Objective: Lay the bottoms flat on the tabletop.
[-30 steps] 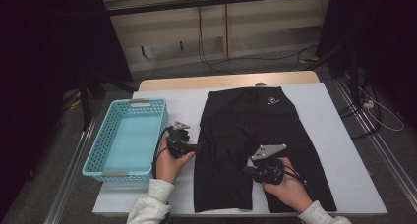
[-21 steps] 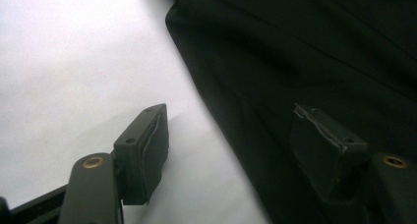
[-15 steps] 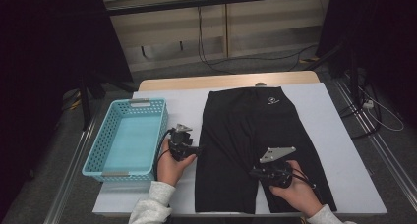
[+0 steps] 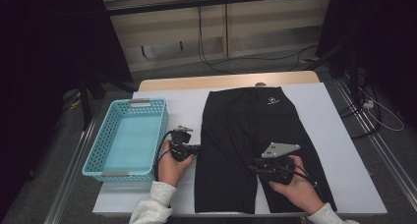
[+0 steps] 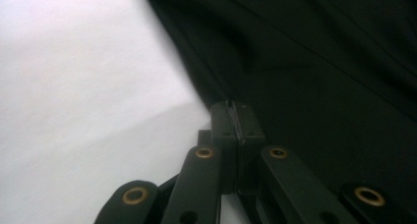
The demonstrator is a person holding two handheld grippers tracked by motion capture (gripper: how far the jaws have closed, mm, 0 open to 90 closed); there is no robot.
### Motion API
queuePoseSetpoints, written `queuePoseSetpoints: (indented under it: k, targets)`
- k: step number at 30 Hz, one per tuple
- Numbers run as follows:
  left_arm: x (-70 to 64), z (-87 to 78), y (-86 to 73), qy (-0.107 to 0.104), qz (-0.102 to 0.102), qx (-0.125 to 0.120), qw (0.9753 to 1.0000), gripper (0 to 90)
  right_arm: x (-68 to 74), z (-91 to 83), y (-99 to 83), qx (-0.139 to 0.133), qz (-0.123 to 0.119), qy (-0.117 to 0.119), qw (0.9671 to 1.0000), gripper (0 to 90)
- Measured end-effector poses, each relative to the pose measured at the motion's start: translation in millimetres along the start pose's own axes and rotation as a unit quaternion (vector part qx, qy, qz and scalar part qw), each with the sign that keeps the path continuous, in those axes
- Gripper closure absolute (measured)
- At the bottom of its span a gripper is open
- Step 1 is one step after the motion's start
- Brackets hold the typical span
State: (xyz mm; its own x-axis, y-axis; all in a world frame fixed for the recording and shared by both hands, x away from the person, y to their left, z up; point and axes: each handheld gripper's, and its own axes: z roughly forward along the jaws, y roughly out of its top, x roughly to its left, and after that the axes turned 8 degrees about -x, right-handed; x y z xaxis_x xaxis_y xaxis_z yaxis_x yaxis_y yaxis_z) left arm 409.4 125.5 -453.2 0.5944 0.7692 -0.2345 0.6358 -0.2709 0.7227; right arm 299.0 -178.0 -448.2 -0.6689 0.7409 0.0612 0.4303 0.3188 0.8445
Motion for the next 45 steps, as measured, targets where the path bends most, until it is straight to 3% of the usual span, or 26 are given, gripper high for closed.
queuePoseSetpoints:
  k: [7, 12, 16, 23, 25, 28, 33, 35, 40, 43, 45]
  targets:
    - [5.3, -7.2, -1.9, 0.011, -0.007, -0.012, 0.9998, 87.1, -4.4, -2.9, 0.3, -0.005, 0.003, -0.007, 1.0000, 61.0]
    - [-0.3, -10.5, -6.4, 0.021, 0.011, -0.022, 0.9995, 61.7, -6.1, -4.0, 0.7, -0.007, 0.005, -0.012, 0.9999, 55.7]
    - [-8.3, -16.7, -10.6, 0.019, 0.039, -0.026, 0.9987, 43.6, -5.6, -4.3, 1.9, -0.015, 0.002, -0.016, 0.9998, 49.2]
    - [-9.2, -23.5, -21.4, 0.022, 0.056, -0.017, 0.9980, 34.6, -6.9, -4.1, 4.0, -0.027, 0.001, -0.030, 0.9992, 38.1]
    - [-8.5, -25.2, -22.2, 0.022, 0.057, -0.014, 0.9980, 34.7, -8.2, -2.9, 3.6, -0.027, 0.003, -0.034, 0.9991, 36.8]
    - [-9.7, -28.9, -26.7, 0.025, 0.072, 0.000, 0.9971, 49.7, -9.2, -1.6, 3.1, -0.025, 0.005, -0.035, 0.9990, 35.4]
    - [-16.8, -30.8, -28.1, 0.006, 0.054, 0.018, 0.9983, 78.4, -8.1, 0.1, 4.1, -0.027, 0.004, -0.037, 0.9989, 35.1]
    - [-15.5, -31.3, -28.3, -0.005, 0.032, 0.024, 0.9992, 88.6, -7.4, 1.1, 4.5, -0.027, 0.001, -0.034, 0.9991, 35.3]
    - [-10.3, -38.6, -27.7, 0.002, 0.018, 0.019, 0.9997, 89.3, -7.3, 2.1, 4.4, -0.025, 0.000, -0.031, 0.9992, 35.5]
    - [-11.1, -38.8, -29.0, 0.006, 0.031, 0.012, 0.9994, 87.4, -9.5, 1.8, 4.9, -0.030, 0.002, -0.034, 0.9990, 34.9]
    - [-12.8, -37.1, -29.3, 0.017, 0.041, 0.006, 0.9990, 69.2, -10.3, 2.1, 5.7, -0.031, 0.003, -0.034, 0.9989, 34.2]
